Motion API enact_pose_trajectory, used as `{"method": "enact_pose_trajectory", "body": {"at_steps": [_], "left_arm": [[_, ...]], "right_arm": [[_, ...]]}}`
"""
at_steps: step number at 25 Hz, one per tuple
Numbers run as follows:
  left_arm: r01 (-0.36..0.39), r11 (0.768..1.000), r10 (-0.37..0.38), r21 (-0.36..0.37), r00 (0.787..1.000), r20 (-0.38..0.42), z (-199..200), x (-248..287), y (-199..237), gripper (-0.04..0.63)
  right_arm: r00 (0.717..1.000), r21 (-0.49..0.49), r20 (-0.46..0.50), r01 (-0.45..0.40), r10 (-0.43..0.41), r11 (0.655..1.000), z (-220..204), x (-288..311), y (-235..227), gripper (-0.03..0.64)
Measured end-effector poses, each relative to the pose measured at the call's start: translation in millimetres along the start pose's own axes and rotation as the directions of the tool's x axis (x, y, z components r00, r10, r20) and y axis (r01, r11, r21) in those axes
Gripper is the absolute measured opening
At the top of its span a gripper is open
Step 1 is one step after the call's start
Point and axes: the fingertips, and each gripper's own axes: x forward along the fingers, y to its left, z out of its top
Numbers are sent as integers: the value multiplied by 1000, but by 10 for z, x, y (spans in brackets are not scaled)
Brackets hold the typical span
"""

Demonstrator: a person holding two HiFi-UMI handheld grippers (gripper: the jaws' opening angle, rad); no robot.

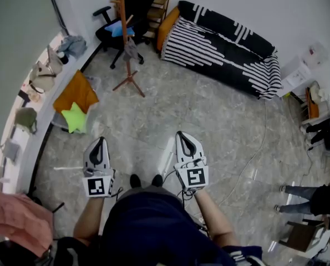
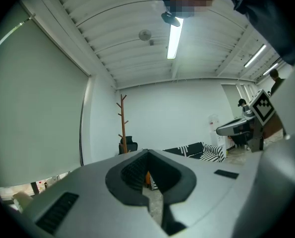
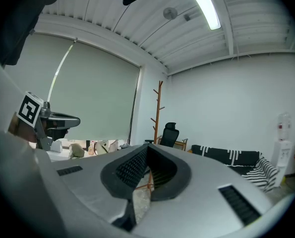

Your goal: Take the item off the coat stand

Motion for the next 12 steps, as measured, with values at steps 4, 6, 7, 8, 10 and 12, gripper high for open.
{"method": "enact_pose_trajectory", "body": {"at_steps": [4, 6, 7, 8, 10, 12], "left_arm": [[6, 1000, -6, -13, 1000, -10, -21, 22, 2, 25], [17, 1000, -17, -14, 1000, -17, -36, 40, -3, 26], [24, 1000, -24, -13, 999, -21, -43, 49, -16, 26], [31, 999, -31, -13, 999, -23, -47, 56, -30, 26], [48, 999, -49, -17, 999, -21, -40, 71, -55, 28], [66, 998, -66, -22, 998, -19, -34, 83, -75, 29]], "right_arm": [[1000, -3, -2, -4, 4, 1000, -7, 7, 12, 18], [1000, -2, -4, -6, 6, 1000, -27, 13, 23, 18], [1000, -1, -5, -8, 8, 1000, -19, 12, 24, 20], [1000, 2, -8, -10, 10, 1000, 7, 11, 29, 18], [1000, 10, -14, -14, 14, 1000, 56, 10, 40, 20], [1000, 2, -14, -10, 10, 1000, 9, -9, 34, 18]]}}
